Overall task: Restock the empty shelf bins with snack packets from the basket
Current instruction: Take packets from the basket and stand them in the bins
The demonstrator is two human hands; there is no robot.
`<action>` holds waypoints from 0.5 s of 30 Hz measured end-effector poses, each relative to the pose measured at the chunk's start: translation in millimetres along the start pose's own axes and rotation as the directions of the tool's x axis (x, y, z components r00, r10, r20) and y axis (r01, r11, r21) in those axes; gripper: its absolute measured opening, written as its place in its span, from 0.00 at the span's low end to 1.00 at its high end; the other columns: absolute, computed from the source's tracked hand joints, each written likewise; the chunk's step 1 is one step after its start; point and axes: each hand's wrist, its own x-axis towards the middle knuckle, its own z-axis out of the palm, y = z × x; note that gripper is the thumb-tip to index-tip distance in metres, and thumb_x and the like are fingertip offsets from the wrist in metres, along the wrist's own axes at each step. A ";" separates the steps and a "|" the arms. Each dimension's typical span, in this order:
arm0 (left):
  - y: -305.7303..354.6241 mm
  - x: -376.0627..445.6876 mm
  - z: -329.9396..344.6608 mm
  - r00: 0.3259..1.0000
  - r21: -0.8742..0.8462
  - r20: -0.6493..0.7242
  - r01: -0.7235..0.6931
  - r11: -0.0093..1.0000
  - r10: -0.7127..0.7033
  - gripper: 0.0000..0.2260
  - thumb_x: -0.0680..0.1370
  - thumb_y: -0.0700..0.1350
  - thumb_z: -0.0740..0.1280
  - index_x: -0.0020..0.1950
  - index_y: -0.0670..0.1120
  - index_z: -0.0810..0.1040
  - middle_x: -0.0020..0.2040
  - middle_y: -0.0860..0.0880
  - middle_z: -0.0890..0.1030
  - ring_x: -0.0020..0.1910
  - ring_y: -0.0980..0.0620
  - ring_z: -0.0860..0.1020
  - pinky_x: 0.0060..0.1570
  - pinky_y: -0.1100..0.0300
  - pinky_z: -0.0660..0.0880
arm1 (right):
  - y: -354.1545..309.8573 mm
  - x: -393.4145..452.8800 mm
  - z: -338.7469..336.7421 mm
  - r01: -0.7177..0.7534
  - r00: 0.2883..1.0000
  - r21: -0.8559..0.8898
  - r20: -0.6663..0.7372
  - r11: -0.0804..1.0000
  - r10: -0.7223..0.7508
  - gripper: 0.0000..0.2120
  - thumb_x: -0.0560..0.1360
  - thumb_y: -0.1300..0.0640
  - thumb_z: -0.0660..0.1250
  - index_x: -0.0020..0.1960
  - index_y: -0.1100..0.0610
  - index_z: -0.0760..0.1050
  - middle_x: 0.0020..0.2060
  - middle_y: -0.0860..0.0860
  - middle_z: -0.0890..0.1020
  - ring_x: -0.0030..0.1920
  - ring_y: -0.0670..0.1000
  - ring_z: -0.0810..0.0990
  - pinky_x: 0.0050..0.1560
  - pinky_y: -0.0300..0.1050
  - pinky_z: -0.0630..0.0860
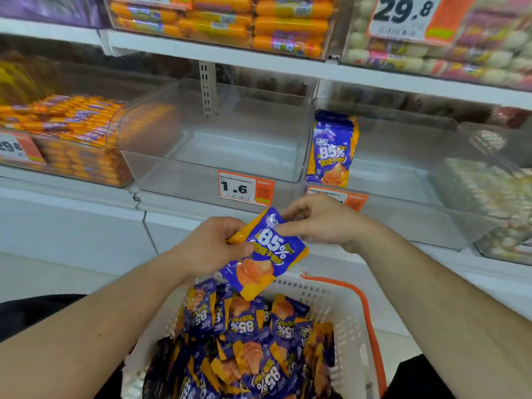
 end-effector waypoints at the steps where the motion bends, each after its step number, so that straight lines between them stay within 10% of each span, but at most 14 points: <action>1: 3.5 -0.1 1.7 0.999 -0.100 -0.035 -0.010 0.995 0.006 0.04 0.76 0.35 0.70 0.48 0.43 0.80 0.42 0.47 0.86 0.39 0.53 0.82 0.44 0.56 0.79 | 0.8 -1.6 -6.4 -0.011 1.000 0.031 -0.022 0.999 0.012 0.09 0.70 0.55 0.77 0.47 0.56 0.82 0.40 0.56 0.84 0.36 0.45 0.78 0.34 0.38 0.72; 9: 51.5 18.3 33.5 0.982 -0.464 -0.179 -0.131 0.876 0.052 0.05 0.78 0.36 0.67 0.52 0.42 0.79 0.44 0.47 0.86 0.41 0.50 0.85 0.37 0.61 0.80 | 2.9 -6.1 -39.6 0.047 0.962 0.422 -0.264 0.905 0.073 0.12 0.73 0.57 0.74 0.32 0.55 0.77 0.30 0.53 0.77 0.28 0.51 0.65 0.30 0.42 0.58; 15: 82.8 43.2 51.2 0.963 -0.376 -0.265 -0.141 0.916 0.040 0.03 0.79 0.43 0.68 0.47 0.46 0.81 0.41 0.49 0.86 0.40 0.50 0.84 0.39 0.58 0.80 | 6.0 -9.7 -56.4 0.027 0.918 0.500 -0.355 0.865 0.177 0.10 0.74 0.60 0.72 0.51 0.65 0.78 0.33 0.59 0.75 0.23 0.48 0.66 0.27 0.38 0.64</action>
